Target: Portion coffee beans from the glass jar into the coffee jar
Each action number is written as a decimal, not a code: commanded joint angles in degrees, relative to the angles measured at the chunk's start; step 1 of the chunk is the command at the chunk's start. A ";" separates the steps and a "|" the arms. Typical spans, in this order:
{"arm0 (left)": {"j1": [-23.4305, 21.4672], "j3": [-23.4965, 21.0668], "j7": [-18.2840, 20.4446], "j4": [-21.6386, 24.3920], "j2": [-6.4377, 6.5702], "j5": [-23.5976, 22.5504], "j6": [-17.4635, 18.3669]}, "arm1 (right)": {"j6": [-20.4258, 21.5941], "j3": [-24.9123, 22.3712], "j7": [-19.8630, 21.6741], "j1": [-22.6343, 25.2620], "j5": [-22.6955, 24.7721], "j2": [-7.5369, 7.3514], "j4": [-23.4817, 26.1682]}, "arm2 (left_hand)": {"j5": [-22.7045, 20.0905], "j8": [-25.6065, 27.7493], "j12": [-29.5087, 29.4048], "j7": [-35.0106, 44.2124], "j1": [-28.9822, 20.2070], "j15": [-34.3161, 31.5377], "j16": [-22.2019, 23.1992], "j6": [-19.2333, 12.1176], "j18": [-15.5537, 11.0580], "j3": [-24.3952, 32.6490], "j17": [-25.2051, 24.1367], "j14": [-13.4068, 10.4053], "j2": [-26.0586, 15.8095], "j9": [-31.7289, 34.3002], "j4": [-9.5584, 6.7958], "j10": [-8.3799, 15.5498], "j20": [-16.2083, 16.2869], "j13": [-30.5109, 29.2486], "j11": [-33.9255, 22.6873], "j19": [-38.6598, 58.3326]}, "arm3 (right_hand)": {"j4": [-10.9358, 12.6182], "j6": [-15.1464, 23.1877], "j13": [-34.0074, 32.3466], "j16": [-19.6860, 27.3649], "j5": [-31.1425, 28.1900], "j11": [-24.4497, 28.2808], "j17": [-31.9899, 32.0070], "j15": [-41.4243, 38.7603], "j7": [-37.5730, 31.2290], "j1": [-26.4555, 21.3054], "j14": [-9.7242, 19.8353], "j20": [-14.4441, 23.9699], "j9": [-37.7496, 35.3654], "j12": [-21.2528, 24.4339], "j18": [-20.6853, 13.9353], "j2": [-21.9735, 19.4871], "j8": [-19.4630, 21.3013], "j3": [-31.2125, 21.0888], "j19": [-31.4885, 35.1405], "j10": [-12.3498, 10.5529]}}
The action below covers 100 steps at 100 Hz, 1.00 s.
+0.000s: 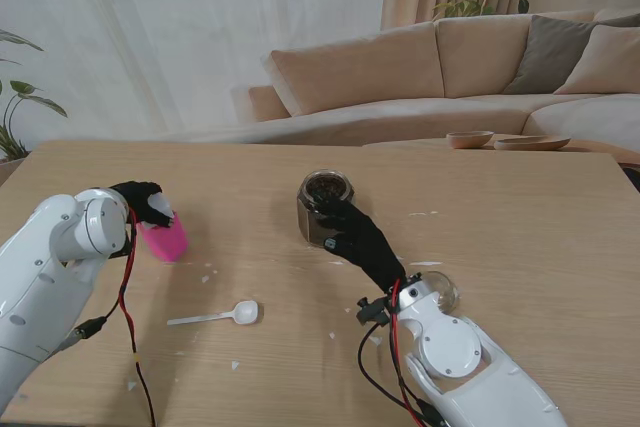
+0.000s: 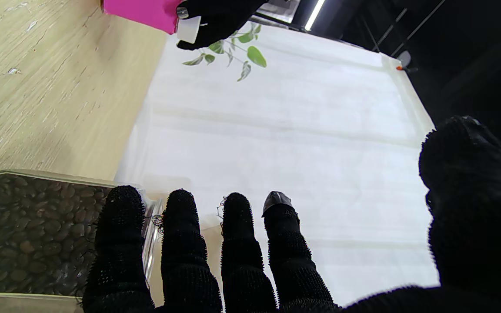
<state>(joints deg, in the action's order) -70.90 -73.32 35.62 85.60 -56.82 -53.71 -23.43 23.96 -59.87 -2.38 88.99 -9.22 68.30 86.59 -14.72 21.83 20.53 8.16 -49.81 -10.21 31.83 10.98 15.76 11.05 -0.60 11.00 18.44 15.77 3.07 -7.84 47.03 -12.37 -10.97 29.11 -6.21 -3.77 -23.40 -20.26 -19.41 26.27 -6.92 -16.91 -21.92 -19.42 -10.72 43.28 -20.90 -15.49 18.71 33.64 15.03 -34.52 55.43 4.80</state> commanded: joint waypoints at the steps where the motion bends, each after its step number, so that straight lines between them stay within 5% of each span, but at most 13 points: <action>1: -0.33 -0.29 1.73 0.32 -0.04 0.32 0.28 | -0.31 0.14 0.82 0.35 -0.07 0.19 0.15 | 3.20 -1.05 -1.98 -3.17 2.82 2.47 -2.05 0.07 -0.44 -2.69 -1.28 -0.37 -2.71 -3.28 -1.43 0.56 -0.99 2.87 3.06 -3.50 | 1.27 -0.13 0.21 0.19 -0.91 0.10 -0.20 0.12 -0.15 0.20 2.24 0.89 0.28 0.52 -2.16 0.26 -0.57 0.35 -0.34 -0.53; 29: -2.95 -3.85 1.80 4.05 -0.07 2.57 1.74 | -0.79 -0.15 0.71 0.72 0.22 0.13 0.81 | 5.93 -1.10 -3.40 -5.77 8.19 5.04 -4.10 0.89 -0.61 -8.70 -1.86 -0.91 -6.86 -5.47 -0.92 0.48 -0.18 5.78 6.60 -12.38 | 1.33 -0.03 -0.16 -0.07 -0.91 0.31 -0.58 -0.32 -0.14 -0.01 2.13 1.29 0.06 0.40 -2.17 0.35 -0.52 0.50 0.23 -0.59; 43: -6.39 -7.33 -0.53 8.53 -0.48 4.63 3.65 | -1.64 -0.90 0.19 1.52 1.12 0.03 2.18 | 5.77 -1.35 -3.92 -6.19 7.63 5.46 -4.78 0.00 -0.84 -9.64 -1.95 -0.44 -12.42 -4.60 -1.22 0.33 -0.25 6.21 7.23 -14.71 | 1.38 0.37 -0.66 -0.89 -1.05 1.14 -0.88 -1.53 -0.29 -0.33 2.52 2.22 -0.29 0.00 -2.35 0.51 -0.37 0.49 1.82 -0.92; 55: -11.11 -10.80 -4.69 13.55 -1.18 10.04 6.44 | -2.54 -1.80 -0.27 2.60 2.50 -0.18 4.02 | 4.40 -1.22 -3.55 -5.43 4.45 5.38 -4.94 -0.93 -1.01 -11.53 -2.50 -0.84 -16.13 -3.52 -1.72 0.63 0.09 6.59 6.79 -15.91 | 1.56 1.82 -0.73 -1.59 -1.50 2.40 -0.87 -2.42 -1.04 -1.38 2.67 2.69 -0.65 -0.57 -2.40 0.51 0.18 0.49 2.60 -1.49; 77: -21.15 -15.36 -8.66 22.89 -2.13 22.18 13.46 | -6.62 -5.53 -1.03 6.25 9.32 -1.18 10.89 | 2.05 -1.44 -3.21 -4.58 2.76 5.67 -5.03 -1.14 -1.02 -11.72 -3.50 -1.01 -16.42 -2.98 -2.02 0.52 -0.12 7.00 6.45 -16.72 | 3.34 3.76 -1.52 -1.89 -3.08 3.51 -1.03 -2.87 -3.72 -8.67 2.69 2.42 -2.39 -1.01 -2.22 -1.93 2.42 2.11 2.60 -1.98; 89: -26.42 -15.83 -12.08 26.16 -3.03 28.92 15.39 | -10.27 -8.84 -0.37 9.23 14.70 -2.07 15.72 | 1.84 -1.75 -3.36 -4.59 2.21 6.02 -5.33 -0.98 -1.08 -11.72 -4.03 -0.98 -16.16 -2.86 -2.09 0.33 -0.60 7.24 6.64 -17.40 | 3.58 5.11 -1.59 -1.67 -3.91 3.31 0.23 -2.60 -3.97 -7.46 2.92 0.77 -3.07 -0.99 -1.91 -2.26 3.58 -8.97 0.42 -2.33; 100: -30.45 -15.62 -15.13 27.38 -3.78 32.69 17.31 | -13.84 -12.41 0.56 12.17 20.07 -2.84 19.91 | 1.63 -2.05 -3.54 -4.57 1.89 6.34 -5.75 -0.89 -1.11 -11.77 -4.34 -0.76 -15.86 -2.77 -2.10 0.09 -1.23 7.38 6.79 -18.04 | 4.13 6.13 -1.65 -1.09 -4.30 2.69 1.24 -1.72 -4.08 -8.56 3.27 -0.55 -3.68 -0.72 -1.52 -3.42 3.75 -12.93 -1.92 -2.90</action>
<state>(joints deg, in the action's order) -98.90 -89.76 20.03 112.69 -59.48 -21.17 -6.82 10.71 -71.25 -2.93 99.72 10.71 66.44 105.03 -11.88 20.27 17.38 3.45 -46.62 -4.76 27.22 10.50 15.68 0.37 -3.94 10.55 4.28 12.62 2.46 -7.94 46.89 -6.56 -5.46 12.41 -3.29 -0.52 -24.29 -21.27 -22.43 29.79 -6.51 -19.75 -25.17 -27.69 -10.63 43.78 -23.32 -16.22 18.47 31.24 18.07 -45.53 55.06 3.84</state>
